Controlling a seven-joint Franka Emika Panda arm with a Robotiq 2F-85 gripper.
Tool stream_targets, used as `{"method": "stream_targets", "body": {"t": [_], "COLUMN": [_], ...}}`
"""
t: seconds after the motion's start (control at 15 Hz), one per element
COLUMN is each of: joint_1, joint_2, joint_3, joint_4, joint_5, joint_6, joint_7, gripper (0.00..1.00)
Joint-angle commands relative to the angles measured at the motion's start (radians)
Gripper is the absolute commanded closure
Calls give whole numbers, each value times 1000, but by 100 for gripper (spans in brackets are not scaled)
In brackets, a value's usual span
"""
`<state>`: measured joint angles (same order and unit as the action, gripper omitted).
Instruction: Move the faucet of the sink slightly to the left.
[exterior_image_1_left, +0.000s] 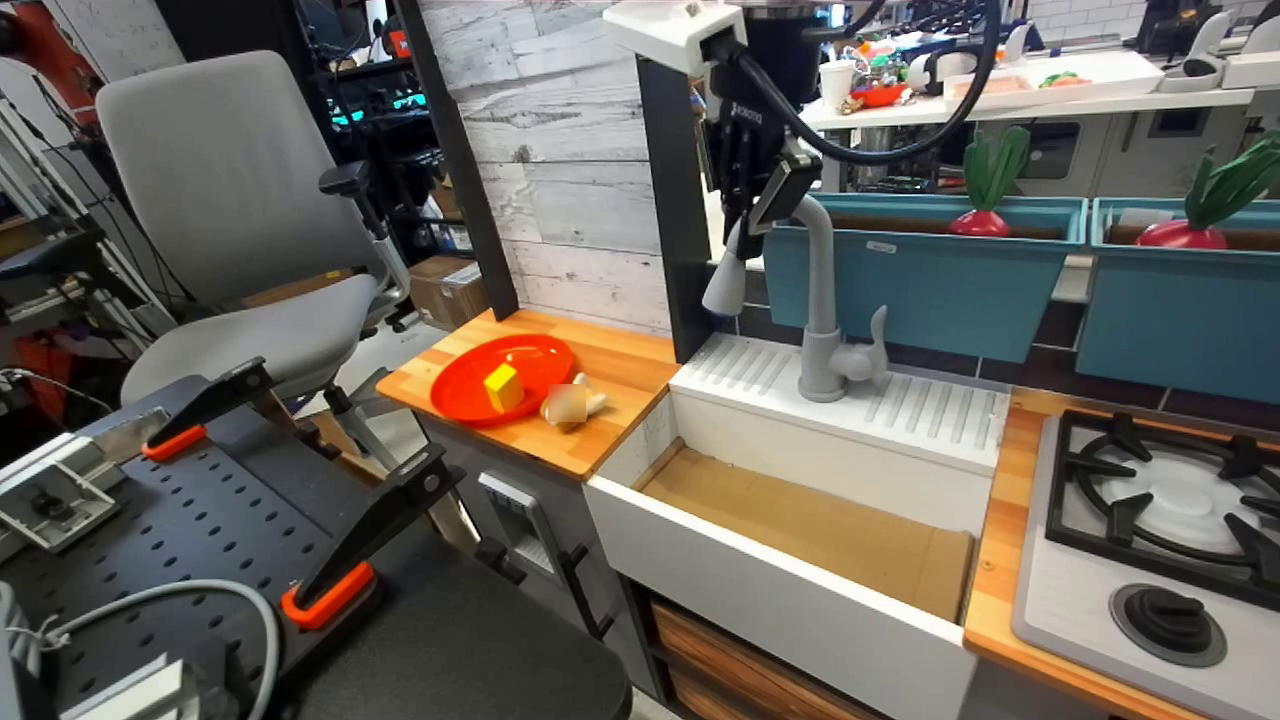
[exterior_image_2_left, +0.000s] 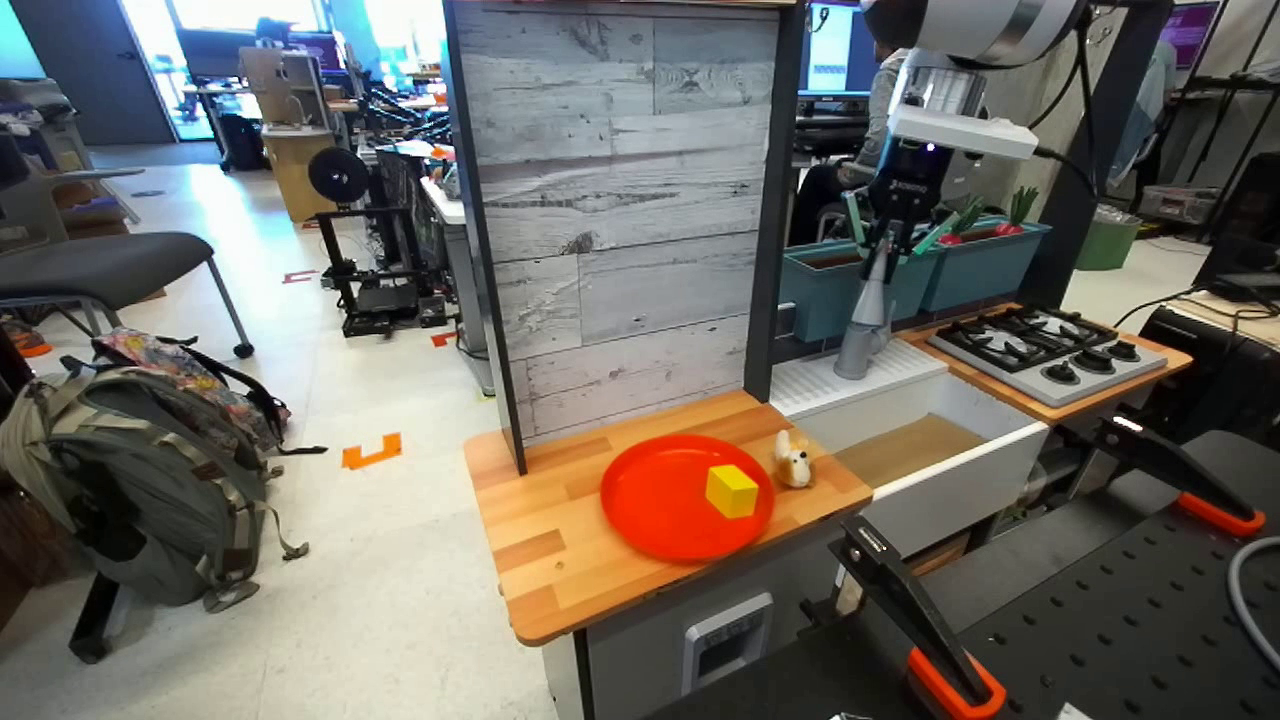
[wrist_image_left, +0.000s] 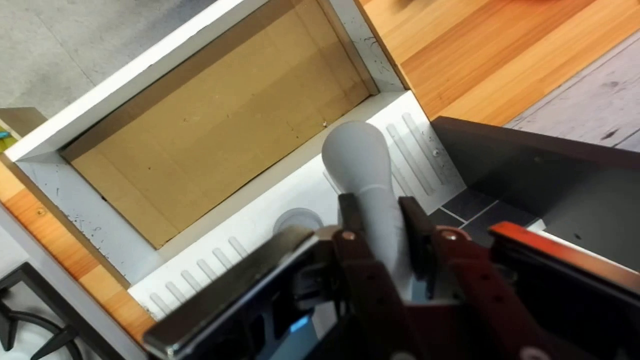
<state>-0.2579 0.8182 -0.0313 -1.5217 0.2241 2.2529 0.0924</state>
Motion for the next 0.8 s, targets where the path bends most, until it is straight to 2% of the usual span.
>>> {"method": "stream_targets", "body": {"t": [0.0,0.73], "joint_1": [17,-1], "joint_2": [15,27], "joint_3": [40,66], "joint_4": [80,80], "joint_5": [73,225], "joint_6": [-1,110], "joint_7": [33,145], "gripper": [94,94]}}
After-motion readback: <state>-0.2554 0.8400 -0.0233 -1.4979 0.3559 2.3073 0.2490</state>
